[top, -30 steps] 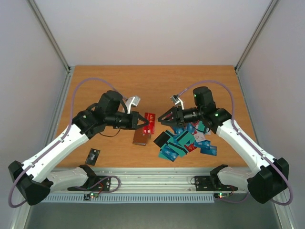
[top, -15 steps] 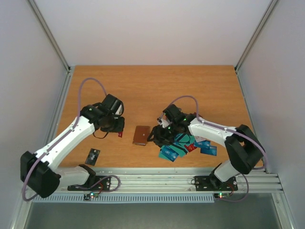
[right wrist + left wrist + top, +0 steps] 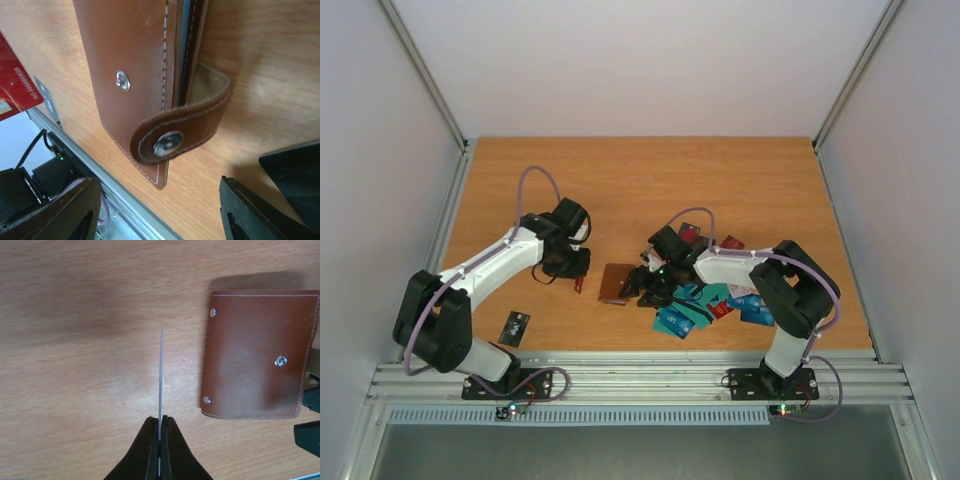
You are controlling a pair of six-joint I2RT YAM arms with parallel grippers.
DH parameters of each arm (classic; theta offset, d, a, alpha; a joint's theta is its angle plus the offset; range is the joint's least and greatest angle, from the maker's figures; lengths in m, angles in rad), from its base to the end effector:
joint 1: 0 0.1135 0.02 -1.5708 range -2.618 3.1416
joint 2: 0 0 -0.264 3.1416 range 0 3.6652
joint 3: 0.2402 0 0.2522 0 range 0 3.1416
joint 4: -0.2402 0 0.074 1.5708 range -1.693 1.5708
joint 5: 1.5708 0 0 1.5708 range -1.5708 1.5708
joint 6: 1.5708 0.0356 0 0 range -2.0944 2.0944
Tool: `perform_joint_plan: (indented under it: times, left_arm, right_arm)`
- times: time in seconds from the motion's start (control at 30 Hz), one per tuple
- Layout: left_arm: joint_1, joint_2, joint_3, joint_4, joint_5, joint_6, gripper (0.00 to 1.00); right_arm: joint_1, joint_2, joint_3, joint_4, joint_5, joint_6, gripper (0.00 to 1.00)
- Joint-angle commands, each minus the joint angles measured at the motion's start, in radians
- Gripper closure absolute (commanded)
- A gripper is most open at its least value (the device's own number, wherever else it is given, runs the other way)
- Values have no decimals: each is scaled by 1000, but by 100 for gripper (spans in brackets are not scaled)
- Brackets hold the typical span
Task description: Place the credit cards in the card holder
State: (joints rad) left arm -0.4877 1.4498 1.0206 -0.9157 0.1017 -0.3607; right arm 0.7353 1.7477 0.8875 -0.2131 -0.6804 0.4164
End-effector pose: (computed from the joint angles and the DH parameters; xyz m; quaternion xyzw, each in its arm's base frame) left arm 0.2283 -0.1252 0.2216 0.0687 0.9900 -0.0924 0.0818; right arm 0.2225 0.2314 0.1375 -0.2262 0.8890 0.3976 0.0185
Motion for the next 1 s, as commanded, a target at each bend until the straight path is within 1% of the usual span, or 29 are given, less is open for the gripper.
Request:
perform_joint_plan:
  times: [0.0, 0.33, 0.67, 0.97]
  left_arm:
    - [8, 57, -16, 79, 46, 29, 100]
    - [8, 126, -65, 150, 123, 32, 100]
    - [8, 139, -104, 217, 203, 7, 100]
    - [8, 135, -109, 235, 247, 0, 100]
  right_arm:
    - [9, 36, 24, 84, 0, 23, 34]
    - [10, 100, 71, 147, -31, 39, 34]
    - [10, 69, 143, 54, -39, -4, 34]
    - [16, 93, 209, 51, -78, -14, 34]
